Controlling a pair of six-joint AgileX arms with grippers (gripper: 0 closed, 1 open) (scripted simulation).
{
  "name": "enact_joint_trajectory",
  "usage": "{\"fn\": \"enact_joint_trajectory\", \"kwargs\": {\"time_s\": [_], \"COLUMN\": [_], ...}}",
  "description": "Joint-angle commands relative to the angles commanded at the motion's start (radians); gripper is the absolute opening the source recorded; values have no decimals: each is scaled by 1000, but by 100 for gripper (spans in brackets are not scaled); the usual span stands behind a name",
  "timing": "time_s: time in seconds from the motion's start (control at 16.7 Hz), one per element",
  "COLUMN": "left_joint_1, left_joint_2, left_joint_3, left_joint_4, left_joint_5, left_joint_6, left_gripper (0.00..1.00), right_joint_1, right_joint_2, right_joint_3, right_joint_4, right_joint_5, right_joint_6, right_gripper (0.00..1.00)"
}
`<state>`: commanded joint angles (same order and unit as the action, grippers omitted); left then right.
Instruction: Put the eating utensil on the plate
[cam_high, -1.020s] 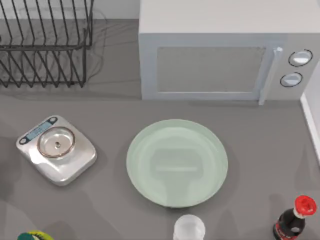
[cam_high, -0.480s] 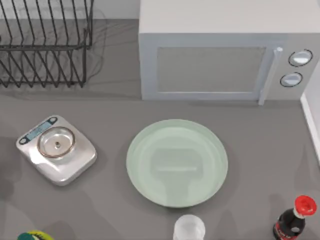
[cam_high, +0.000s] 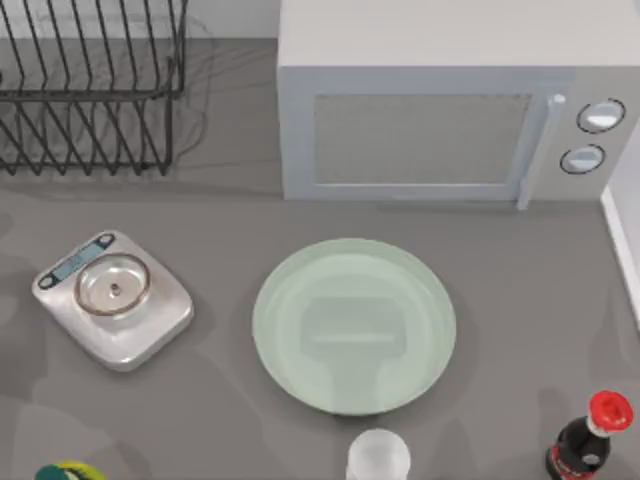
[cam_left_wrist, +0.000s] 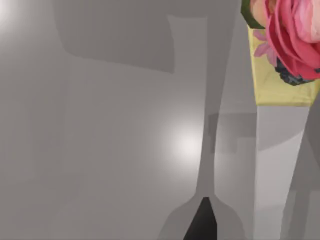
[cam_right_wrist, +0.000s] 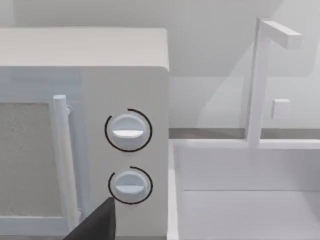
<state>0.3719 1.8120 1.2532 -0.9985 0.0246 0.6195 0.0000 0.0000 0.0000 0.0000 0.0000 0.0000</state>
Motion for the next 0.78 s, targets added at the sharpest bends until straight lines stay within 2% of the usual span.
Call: {"fn": "enact_joint_trajectory", "kwargs": {"time_s": [0.18, 0.54, 0.78], "left_joint_1": [-2, -3, -111], "left_joint_2": [-46, -51, 5], "left_joint_3": [67, 75, 146], "left_joint_4": [-98, -109, -116], "left_joint_5": [0, -1, -1], "left_joint_6": [-3, -2, 18], "left_gripper": [0, 0, 0], "right_joint_1": [0, 0, 0], "right_joint_2": [0, 0, 0], "right_joint_3": [0, 0, 0], "right_joint_4": [0, 0, 0], "right_joint_5": [0, 0, 0], "right_joint_6": [0, 0, 0], "right_gripper": [100, 100, 100]}}
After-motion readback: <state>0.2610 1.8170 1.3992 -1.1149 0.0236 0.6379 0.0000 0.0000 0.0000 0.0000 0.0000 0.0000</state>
